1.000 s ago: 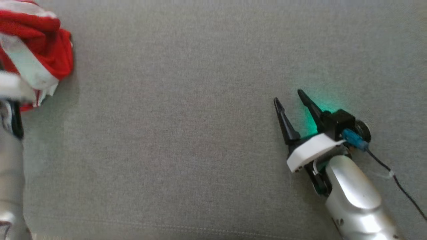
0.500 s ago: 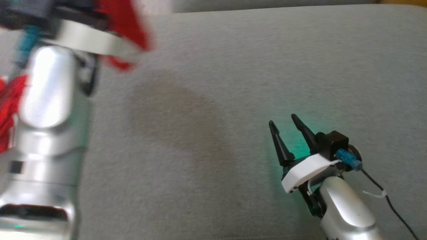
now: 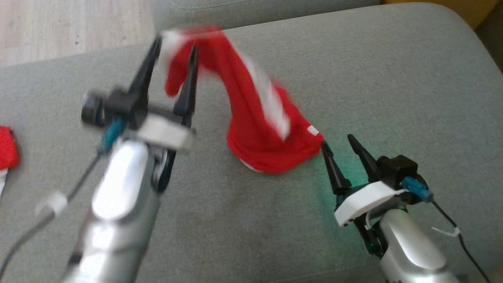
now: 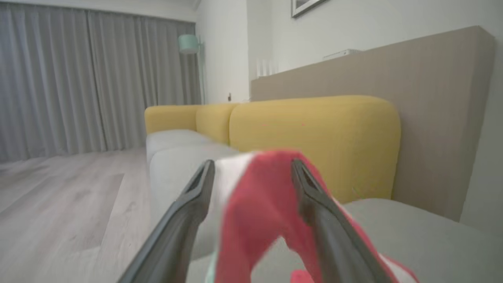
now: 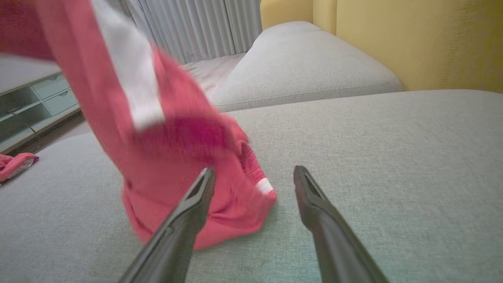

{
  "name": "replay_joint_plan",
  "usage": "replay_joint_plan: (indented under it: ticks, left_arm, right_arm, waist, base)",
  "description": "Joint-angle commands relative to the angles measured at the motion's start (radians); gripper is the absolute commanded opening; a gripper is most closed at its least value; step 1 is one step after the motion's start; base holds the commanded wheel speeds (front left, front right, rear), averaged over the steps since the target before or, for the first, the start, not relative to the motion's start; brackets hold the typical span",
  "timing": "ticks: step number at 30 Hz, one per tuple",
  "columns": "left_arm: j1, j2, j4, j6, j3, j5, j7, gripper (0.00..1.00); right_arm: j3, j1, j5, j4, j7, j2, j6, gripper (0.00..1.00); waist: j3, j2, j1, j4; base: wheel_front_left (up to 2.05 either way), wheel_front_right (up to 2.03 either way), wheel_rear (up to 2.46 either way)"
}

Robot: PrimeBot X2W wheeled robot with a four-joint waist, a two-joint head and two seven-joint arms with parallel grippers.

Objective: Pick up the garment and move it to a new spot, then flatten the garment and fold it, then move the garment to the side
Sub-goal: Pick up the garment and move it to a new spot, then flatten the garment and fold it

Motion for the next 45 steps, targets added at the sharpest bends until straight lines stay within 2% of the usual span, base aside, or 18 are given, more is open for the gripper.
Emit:
replay_joint_plan:
  ticks: [1,6,11,19,24,30,36,45]
  left_arm:
    - [0.047,0.02,-0.012,0.026,0.061,-0.01,-0.004,1.0]
    - [0.209,0.021,-0.011,0.062,0.143,-0.003,-0.004,1.0]
    - [0.357,0.015,-0.073,0.089,0.228,0.024,-0.004,1.0]
    - [0.592,-0.011,-0.174,0.099,0.32,0.059,-0.004,1.0]
    - [0.675,-0.021,-0.197,0.09,0.336,0.061,-0.004,1.0]
    - [0.676,-0.024,-0.207,0.084,0.313,0.057,-0.004,1.0]
    - [0.645,-0.024,-0.206,0.081,0.266,0.06,-0.004,1.0]
    - [0.63,-0.024,-0.177,0.074,0.223,0.078,-0.004,1.0]
  right_arm:
    - [0.001,0.003,-0.003,-0.027,-0.006,0.015,0.004,1.0]
    - [-0.024,0.016,-0.014,-0.031,-0.006,0.015,0.004,1.0]
    - [-0.051,0.034,-0.015,-0.044,-0.006,0.015,0.004,1.0]
    - [-0.078,0.088,-0.021,-0.041,-0.006,0.015,0.004,1.0]
    - [-0.07,0.111,-0.01,-0.042,-0.006,0.015,0.004,1.0]
    - [-0.042,0.1,0.009,-0.05,-0.006,0.015,0.004,1.0]
    - [0.034,0.046,0.097,-0.073,-0.006,0.015,0.004,1.0]
    - [0.104,-0.036,0.403,0.0,-0.006,0.015,0.004,1.0]
  waist:
    - [-0.003,0.0,0.0,0.007]
    - [-0.014,0.0,0.0,0.027]
    - [-0.047,0.0,0.0,0.05]
    - [-0.095,0.0,0.0,0.067]
    - [-0.097,0.0,0.0,0.075]
    - [-0.08,0.0,0.0,0.097]
    - [-0.048,0.0,0.0,0.139]
    - [-0.013,0.0,0.0,0.208]
  base:
    - [0.0,0.0,0.0]
    - [0.0,0.0,0.0]
    - [0.0,0.0,0.0]
    - [0.0,0.0,0.0]
    - [0.0,0.0,0.0]
    - [0.0,0.0,0.0]
    - [0.0,0.0,0.0]
    - [0.0,0.0,0.0]
